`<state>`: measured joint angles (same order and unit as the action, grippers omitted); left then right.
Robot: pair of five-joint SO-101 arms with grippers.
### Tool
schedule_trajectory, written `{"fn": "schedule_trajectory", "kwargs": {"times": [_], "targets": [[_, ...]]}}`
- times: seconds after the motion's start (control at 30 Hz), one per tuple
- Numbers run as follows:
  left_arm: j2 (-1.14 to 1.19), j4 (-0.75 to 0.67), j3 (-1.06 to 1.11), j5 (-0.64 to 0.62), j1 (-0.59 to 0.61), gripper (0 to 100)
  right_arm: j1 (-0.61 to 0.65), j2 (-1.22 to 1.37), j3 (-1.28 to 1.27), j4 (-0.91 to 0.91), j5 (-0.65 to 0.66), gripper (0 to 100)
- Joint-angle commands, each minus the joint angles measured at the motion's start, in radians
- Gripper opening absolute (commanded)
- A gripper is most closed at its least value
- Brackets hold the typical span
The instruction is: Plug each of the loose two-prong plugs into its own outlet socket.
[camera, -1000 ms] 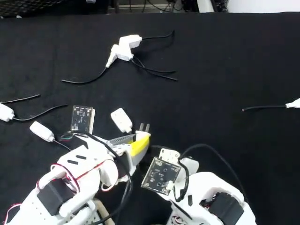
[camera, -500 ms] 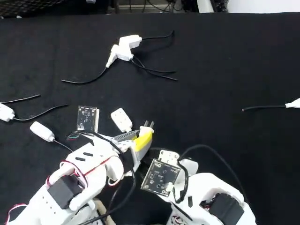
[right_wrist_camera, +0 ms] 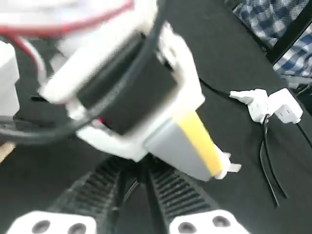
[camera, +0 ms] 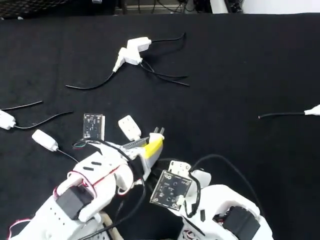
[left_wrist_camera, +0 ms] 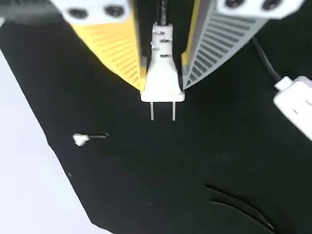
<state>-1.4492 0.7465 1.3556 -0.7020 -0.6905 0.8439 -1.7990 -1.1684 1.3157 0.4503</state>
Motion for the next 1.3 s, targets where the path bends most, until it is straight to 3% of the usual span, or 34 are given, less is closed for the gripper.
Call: {"fn": "schedule_trajectory", "kwargs": {"times": [0.0, 0.3, 0.57, 0.77, 0.87, 1.07, 1.27], "targets": [[0.015, -0.089, 0.053, -0.008, 0.013, 3, 0.003, -0.062, 0.079, -0.011, -0.002, 1.2], [0.017, -0.086, 0.022, -0.005, 0.036, 3, -0.126, -0.062, 0.038, -0.011, 0.005, 1.2], [0.018, 0.094, -0.130, -0.054, 0.229, 3, -0.186, -0.064, -0.033, -0.018, 0.003, 1.2], [0.058, 0.114, -0.182, -0.121, 0.302, 3, -0.298, -0.064, -0.200, -0.164, 0.005, 1.2], [0.160, 0.109, -0.211, -0.256, 0.334, 3, -0.356, -0.062, -0.289, -0.272, 0.002, 1.2], [0.503, 0.124, -0.378, -0.269, 0.338, 3, -0.376, -0.062, -0.357, -0.348, -0.021, 1.2], [0.850, 0.381, -0.688, -0.242, 0.320, 3, -0.384, -0.062, -0.435, -0.448, -0.072, 1.2]]}}
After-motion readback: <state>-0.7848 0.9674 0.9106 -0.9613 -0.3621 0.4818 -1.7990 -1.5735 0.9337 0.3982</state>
